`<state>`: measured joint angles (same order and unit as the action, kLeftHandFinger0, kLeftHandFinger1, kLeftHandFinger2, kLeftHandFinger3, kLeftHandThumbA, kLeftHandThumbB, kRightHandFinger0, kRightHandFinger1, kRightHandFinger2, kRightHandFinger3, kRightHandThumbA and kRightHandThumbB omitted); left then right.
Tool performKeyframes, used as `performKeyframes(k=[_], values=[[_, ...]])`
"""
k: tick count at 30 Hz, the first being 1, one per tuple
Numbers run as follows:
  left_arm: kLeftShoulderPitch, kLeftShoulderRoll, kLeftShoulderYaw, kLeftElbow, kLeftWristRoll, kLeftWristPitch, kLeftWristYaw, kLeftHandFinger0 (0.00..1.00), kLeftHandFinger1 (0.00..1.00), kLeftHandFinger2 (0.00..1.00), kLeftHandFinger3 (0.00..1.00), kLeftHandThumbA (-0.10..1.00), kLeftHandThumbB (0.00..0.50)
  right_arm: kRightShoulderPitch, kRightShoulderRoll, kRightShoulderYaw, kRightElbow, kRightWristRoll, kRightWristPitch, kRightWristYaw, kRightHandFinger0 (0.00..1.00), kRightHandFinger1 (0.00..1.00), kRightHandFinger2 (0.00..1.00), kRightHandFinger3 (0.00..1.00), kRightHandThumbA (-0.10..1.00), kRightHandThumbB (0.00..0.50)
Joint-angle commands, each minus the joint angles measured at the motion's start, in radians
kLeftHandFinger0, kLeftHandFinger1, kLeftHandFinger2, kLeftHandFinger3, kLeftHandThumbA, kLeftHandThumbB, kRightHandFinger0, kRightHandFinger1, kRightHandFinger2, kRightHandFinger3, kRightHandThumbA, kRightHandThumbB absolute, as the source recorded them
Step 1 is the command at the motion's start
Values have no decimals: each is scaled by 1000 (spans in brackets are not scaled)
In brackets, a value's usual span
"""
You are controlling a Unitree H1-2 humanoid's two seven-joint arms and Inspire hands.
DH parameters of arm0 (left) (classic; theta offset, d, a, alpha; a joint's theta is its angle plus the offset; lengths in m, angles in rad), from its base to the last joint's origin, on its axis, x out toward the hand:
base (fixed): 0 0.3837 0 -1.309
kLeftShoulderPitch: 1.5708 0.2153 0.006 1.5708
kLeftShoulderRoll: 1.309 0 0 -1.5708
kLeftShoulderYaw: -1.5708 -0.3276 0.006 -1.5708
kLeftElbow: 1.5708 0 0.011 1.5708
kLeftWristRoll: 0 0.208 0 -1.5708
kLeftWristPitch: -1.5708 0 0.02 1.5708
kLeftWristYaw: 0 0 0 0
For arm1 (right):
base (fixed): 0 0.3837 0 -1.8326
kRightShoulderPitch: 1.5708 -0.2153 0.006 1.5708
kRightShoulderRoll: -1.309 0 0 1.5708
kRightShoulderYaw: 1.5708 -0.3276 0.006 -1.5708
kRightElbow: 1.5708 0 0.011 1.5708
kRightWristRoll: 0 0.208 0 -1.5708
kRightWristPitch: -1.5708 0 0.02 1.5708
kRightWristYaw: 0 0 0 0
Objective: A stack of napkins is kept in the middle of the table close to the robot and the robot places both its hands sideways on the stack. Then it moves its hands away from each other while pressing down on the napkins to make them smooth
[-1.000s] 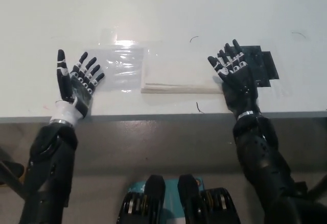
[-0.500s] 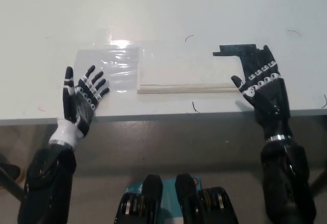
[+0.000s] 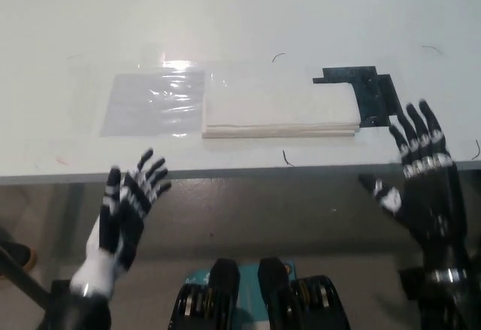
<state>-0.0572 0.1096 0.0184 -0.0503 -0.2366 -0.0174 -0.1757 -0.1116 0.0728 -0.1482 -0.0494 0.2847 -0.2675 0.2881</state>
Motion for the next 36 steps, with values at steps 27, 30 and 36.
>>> performKeyframes(k=[27,30,36], values=[[176,61,-4,17,116,-287,-26,1000,1000,1000,1000,1000,178,169,-56,137,87,-216,-145,-66,1000,1000,1000,1000,1000,205],[169,60,-4,30,117,-291,-28,1000,1000,1000,1000,1000,179,160,-59,139,96,-216,-139,-68,1000,1000,1000,1000,1000,195],[154,54,2,22,143,-255,-6,1000,1000,1000,1000,1000,165,139,-64,145,107,-218,-122,-72,1000,1000,1000,1000,1000,186]])
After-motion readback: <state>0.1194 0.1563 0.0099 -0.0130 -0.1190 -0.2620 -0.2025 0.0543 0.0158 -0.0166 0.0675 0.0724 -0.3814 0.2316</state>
